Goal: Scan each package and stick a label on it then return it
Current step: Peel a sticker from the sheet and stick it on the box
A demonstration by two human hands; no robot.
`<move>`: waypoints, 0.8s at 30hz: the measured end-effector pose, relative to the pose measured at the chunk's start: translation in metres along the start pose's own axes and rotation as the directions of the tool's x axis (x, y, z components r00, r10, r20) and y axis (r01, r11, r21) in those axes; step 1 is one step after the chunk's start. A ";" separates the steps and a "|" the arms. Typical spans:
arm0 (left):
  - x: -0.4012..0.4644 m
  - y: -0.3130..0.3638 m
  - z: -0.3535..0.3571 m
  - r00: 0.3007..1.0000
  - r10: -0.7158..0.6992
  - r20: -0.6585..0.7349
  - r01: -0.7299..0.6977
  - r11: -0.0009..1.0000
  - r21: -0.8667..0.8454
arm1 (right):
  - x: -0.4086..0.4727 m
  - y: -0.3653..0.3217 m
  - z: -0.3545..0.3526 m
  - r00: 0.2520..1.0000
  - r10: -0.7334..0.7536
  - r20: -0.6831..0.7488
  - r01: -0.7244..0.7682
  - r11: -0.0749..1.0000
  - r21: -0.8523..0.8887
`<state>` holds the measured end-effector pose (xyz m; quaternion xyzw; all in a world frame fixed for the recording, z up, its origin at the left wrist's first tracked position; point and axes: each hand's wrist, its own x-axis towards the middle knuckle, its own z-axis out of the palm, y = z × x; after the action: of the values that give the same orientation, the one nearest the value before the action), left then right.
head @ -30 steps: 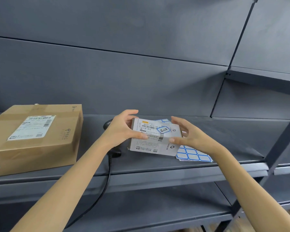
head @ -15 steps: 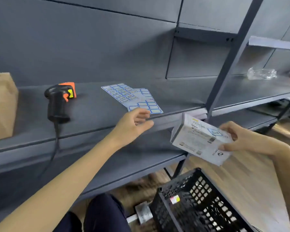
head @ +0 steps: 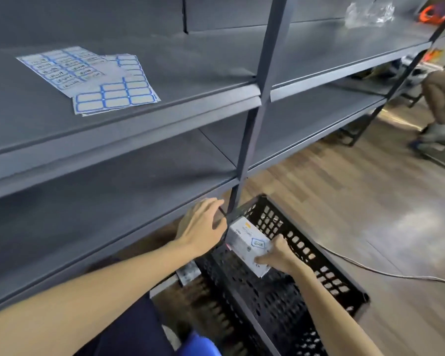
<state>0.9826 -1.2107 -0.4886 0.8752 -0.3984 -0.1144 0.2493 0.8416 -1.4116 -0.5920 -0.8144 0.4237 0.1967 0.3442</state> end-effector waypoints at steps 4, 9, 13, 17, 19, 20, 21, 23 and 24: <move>0.021 -0.004 0.036 0.999 -0.029 0.040 0.025 0.995 0.098 | 0.028 0.015 0.046 0.999 0.021 -0.048 -0.018 0.999 0.047; 0.043 -0.027 0.071 0.992 -0.102 0.072 0.088 0.979 0.182 | 0.062 0.023 0.104 0.998 0.002 -0.067 0.005 0.995 0.096; 0.052 -0.052 0.093 0.989 -0.140 0.055 0.123 0.964 0.234 | 0.096 0.025 0.149 0.998 -0.013 -0.066 0.015 0.999 0.032; 0.055 -0.071 0.105 0.986 -0.161 0.042 0.145 0.954 0.262 | 0.118 0.022 0.187 0.993 0.117 -0.030 -0.112 0.985 0.128; 0.058 -0.077 0.108 0.985 -0.171 0.024 0.159 0.953 0.259 | 0.128 0.023 0.203 0.991 0.129 -0.034 -0.126 0.988 0.087; 0.059 -0.079 0.109 0.984 -0.176 0.016 0.166 0.953 0.253 | 0.134 0.024 0.210 0.993 0.115 -0.040 -0.113 0.992 0.052; 0.060 -0.081 0.110 0.984 -0.180 0.011 0.172 0.953 0.248 | 0.139 0.025 0.217 0.996 0.080 -0.038 -0.080 0.997 -0.001; 0.061 -0.083 0.111 0.982 -0.187 0.015 0.178 0.953 0.243 | 0.147 0.029 0.225 0.998 0.061 -0.002 -0.061 0.995 -0.073; 0.061 -0.084 0.112 0.982 -0.188 0.020 0.178 0.954 0.241 | 0.149 0.030 0.225 0.995 0.089 0.046 -0.087 0.995 -0.040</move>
<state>1.0322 -1.2483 -0.6283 0.9294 -0.3316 -0.1070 0.1221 0.8943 -1.3425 -0.8497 -0.7964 0.4472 0.2388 0.3298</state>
